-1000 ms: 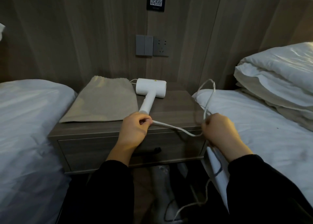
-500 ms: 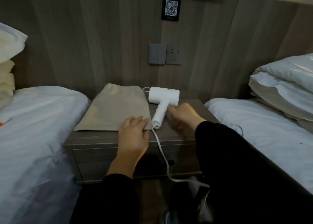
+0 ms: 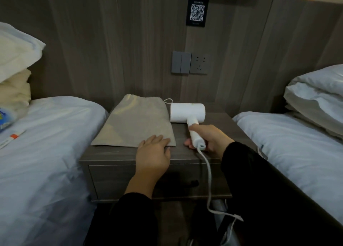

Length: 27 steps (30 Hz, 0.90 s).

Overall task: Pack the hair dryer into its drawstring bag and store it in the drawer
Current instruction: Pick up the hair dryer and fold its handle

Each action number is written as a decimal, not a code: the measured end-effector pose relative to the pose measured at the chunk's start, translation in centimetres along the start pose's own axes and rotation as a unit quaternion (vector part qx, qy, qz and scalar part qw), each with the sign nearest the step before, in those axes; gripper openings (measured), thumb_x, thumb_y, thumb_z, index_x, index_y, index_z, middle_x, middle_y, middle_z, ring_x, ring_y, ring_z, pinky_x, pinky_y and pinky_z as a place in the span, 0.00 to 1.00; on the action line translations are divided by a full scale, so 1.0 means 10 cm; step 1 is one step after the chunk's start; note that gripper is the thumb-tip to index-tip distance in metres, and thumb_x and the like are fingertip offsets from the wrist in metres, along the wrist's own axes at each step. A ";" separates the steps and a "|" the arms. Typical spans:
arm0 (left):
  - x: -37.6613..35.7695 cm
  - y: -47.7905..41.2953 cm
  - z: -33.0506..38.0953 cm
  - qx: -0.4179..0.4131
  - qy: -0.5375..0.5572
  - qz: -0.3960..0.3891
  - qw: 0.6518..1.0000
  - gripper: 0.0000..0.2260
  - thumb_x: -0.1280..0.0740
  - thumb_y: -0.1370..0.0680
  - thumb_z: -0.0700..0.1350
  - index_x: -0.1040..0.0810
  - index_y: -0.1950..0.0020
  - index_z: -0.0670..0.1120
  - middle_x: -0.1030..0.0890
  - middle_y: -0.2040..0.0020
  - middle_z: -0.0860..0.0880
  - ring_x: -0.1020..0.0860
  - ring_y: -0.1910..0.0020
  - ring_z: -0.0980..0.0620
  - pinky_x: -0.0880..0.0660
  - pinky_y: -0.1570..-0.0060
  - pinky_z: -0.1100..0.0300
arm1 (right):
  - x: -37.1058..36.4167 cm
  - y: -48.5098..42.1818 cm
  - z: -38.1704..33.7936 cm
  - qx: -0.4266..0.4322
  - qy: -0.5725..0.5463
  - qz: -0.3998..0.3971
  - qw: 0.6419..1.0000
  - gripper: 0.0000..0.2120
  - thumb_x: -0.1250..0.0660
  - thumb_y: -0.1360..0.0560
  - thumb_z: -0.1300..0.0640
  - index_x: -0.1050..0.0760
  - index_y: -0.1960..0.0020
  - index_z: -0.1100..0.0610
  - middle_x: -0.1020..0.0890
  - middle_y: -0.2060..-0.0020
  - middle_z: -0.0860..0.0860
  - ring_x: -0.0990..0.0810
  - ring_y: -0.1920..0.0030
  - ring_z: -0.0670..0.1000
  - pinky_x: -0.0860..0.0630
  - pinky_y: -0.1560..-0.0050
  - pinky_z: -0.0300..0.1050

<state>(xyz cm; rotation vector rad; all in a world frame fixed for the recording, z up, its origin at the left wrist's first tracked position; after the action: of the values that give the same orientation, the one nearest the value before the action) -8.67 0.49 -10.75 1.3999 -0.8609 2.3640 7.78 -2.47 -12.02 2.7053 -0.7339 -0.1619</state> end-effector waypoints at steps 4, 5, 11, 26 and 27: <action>0.14 0.08 0.01 0.050 0.265 0.065 0.961 0.20 0.41 0.21 0.41 0.34 0.28 0.47 0.30 0.30 0.49 0.33 0.31 0.52 0.41 0.32 0.61 | 0.31 0.42 0.16 -0.009 0.040 -0.025 0.999 0.11 0.34 0.25 0.55 0.27 0.52 0.64 0.21 0.66 0.59 0.23 0.74 0.51 0.25 0.78 0.39; 0.13 0.10 0.02 0.081 0.362 0.057 0.927 0.21 0.42 0.20 0.41 0.36 0.27 0.47 0.29 0.31 0.48 0.31 0.32 0.52 0.39 0.32 0.59 | 0.38 0.53 0.19 0.000 0.049 -0.034 0.998 0.11 0.35 0.25 0.55 0.26 0.54 0.64 0.21 0.67 0.58 0.24 0.75 0.50 0.26 0.78 0.39; 0.18 0.27 0.11 0.189 0.599 0.004 0.778 0.16 0.44 0.20 0.53 0.32 0.33 0.52 0.24 0.40 0.47 0.23 0.43 0.50 0.27 0.40 0.50 | 0.67 1.15 0.18 0.143 0.174 -0.075 0.971 0.07 0.33 0.26 0.58 0.23 0.57 0.63 0.20 0.67 0.58 0.25 0.74 0.51 0.28 0.75 0.41; 0.39 0.57 0.27 0.054 0.429 -0.115 0.894 0.35 0.27 0.43 0.57 0.29 0.38 0.51 0.21 0.45 0.51 0.22 0.48 0.52 0.25 0.51 0.55 | 0.54 1.56 0.19 0.265 0.320 -0.129 0.900 0.06 0.29 0.28 0.56 0.18 0.55 0.46 0.18 0.69 0.49 0.23 0.71 0.52 0.30 0.68 0.36; 0.40 0.58 0.23 0.068 0.439 -0.106 0.890 0.32 0.27 0.41 0.55 0.28 0.39 0.51 0.21 0.47 0.51 0.22 0.49 0.52 0.25 0.53 0.56 | 0.52 1.54 0.19 0.270 0.329 -0.110 0.898 0.04 0.29 0.29 0.54 0.18 0.56 0.45 0.17 0.67 0.52 0.21 0.69 0.56 0.28 0.67 0.38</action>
<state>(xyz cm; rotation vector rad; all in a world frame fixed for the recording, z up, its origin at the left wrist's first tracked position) -11.91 -5.83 -8.54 0.2977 -0.2651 2.5018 4.62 -18.18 -8.64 3.0243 -0.2813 1.0012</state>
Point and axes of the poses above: each hand's wrist, its own y-axis away from the middle knuckle, its own x-axis out of the back of the hand, z = x × y, the point moved 9 cm from there along -y, towards the middle knuckle
